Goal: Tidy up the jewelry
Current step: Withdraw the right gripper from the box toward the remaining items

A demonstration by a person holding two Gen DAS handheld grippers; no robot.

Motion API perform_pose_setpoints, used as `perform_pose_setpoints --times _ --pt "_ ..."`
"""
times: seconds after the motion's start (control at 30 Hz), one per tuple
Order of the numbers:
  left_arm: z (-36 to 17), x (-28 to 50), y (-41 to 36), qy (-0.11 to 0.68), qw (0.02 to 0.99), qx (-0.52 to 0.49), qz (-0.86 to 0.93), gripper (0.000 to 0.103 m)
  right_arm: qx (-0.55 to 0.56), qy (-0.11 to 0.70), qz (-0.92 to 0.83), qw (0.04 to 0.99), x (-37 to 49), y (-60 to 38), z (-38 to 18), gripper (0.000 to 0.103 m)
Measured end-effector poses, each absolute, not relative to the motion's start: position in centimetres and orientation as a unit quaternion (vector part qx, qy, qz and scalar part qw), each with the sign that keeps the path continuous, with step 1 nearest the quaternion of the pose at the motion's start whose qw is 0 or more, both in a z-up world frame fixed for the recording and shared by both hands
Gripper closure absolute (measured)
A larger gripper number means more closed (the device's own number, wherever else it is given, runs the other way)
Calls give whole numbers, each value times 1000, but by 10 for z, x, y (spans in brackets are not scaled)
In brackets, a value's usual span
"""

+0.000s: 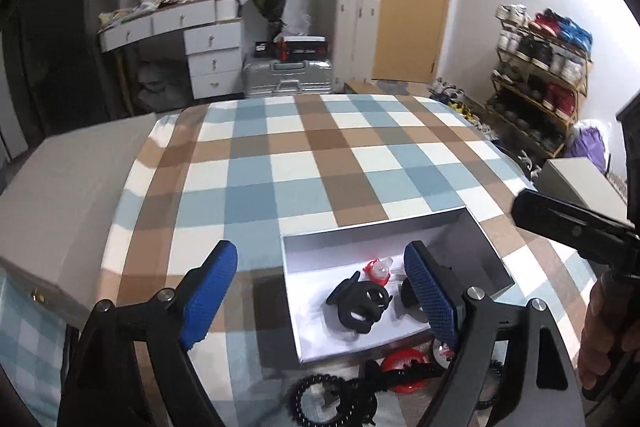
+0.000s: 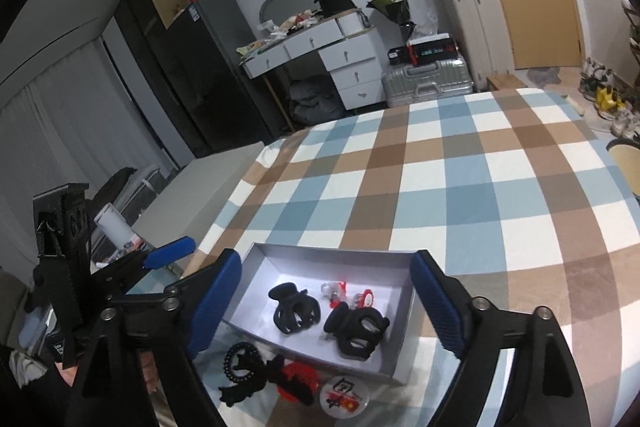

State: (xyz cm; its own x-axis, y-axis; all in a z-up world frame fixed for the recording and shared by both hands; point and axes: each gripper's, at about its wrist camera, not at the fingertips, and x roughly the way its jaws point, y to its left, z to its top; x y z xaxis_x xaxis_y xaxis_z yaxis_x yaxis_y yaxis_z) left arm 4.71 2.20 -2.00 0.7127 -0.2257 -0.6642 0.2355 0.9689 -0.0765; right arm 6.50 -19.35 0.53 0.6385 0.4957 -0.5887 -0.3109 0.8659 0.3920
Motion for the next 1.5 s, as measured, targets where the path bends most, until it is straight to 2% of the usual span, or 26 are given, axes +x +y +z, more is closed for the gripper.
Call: perform_pose_setpoints --times 0.1,0.23,0.37,0.53,0.73,1.23,1.5 --pt "-21 45 30 362 926 -7 -111 20 128 363 220 896 60 -196 6 11" --pt "-19 36 38 344 935 -4 -86 8 123 367 218 896 51 -196 4 6" --pt "-19 25 42 338 936 -12 -96 4 108 383 217 892 42 -193 -1 4" --pt "-24 9 44 349 931 -22 -102 4 85 394 225 887 31 -187 -4 3" --pt "-19 -9 48 321 943 -20 -81 4 53 400 238 883 18 -175 -6 3" --pt "-31 -29 68 356 930 -61 -61 3 3 399 302 866 4 -148 -12 3" --pt "-35 -35 99 369 923 -103 -10 3 -44 429 316 845 -3 -118 -31 4"
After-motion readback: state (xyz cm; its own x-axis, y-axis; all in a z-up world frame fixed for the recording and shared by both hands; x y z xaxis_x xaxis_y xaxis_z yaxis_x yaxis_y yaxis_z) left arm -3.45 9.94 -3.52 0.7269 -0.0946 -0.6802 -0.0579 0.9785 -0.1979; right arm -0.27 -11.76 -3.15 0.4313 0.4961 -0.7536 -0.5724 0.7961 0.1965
